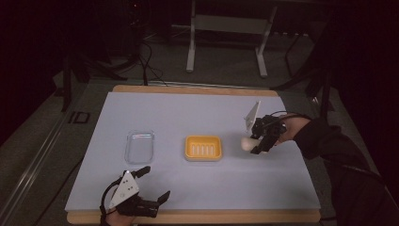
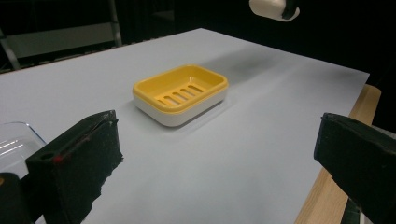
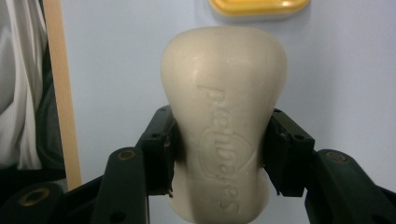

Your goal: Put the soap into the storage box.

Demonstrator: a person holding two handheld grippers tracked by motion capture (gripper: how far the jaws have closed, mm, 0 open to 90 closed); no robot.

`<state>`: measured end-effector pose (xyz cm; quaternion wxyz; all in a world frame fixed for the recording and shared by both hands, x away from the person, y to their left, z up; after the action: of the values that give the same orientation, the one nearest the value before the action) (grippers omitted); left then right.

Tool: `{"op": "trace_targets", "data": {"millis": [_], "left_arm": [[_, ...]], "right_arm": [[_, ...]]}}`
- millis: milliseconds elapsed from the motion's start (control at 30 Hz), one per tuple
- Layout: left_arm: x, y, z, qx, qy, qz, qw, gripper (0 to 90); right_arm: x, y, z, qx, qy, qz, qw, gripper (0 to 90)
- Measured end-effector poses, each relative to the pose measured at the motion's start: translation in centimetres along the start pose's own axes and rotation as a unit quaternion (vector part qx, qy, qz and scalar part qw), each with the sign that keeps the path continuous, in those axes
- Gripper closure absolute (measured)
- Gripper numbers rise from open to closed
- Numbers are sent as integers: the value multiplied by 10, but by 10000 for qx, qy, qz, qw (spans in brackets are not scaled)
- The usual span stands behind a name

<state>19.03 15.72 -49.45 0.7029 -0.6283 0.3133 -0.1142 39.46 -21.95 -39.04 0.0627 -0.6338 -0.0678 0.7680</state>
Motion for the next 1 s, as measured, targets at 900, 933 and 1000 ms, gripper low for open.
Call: {"op": "trace_targets", "data": {"millis": [900, 933, 1000], "left_arm": [[-5, 0, -2, 43, 97, -98, 9999, 8], [-5, 0, -2, 43, 100, -108, 9999, 8], [-5, 0, -2, 48, 96, -107, 9999, 8]], "right_arm": [[-15, -70, 5, -953, 478, -137, 9942, 497], [-14, -75, 4, -986, 484, -144, 9938, 498], [-14, -79, 3, -1015, 480, -159, 9935, 498]]}}
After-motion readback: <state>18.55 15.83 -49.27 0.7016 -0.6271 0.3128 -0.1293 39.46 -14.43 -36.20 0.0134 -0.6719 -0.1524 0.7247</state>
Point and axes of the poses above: each handheld gripper's, and its own axes: x roughly forward along the jaws, y roughly out of its underside, z roughly to its left, the point moved 1 cm from there along x, roughly forward along the jaws, and after that the axes turned 10 degrees about -y, right-handed, at the moved point
